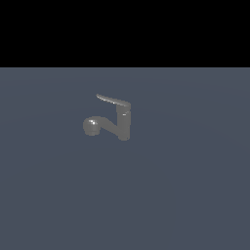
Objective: Turn on the faucet by rotating a designated handle.
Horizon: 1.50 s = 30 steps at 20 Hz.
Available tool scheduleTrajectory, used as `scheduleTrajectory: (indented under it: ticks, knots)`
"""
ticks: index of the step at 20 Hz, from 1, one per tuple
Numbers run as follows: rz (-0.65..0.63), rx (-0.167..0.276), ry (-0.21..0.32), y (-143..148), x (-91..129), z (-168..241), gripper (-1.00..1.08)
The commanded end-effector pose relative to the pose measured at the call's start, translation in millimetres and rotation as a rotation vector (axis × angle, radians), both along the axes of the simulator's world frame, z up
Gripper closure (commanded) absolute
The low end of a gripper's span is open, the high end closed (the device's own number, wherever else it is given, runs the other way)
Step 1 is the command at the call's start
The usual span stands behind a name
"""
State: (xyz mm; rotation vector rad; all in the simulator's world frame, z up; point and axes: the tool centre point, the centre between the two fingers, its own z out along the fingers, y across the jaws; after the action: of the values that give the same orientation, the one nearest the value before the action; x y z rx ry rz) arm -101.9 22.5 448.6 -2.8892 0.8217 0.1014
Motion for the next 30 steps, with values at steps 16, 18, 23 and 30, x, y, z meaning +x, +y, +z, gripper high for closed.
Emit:
scheduleTrajectory:
  ticks: [16, 18, 23, 30]
  knots:
    - [-0.502, 0.005, 0.096, 20.2, 113.2, -88.2, 1.08]
    - [-0.560, -0.001, 0.104, 22.5, 124.6, -100.5, 1.08]
    - [-0.702, -0.023, 0.117, 28.2, 151.6, -132.8, 1.08]
    - [-0.897, -0.063, 0.121, 36.2, 185.2, -180.7, 1.08]
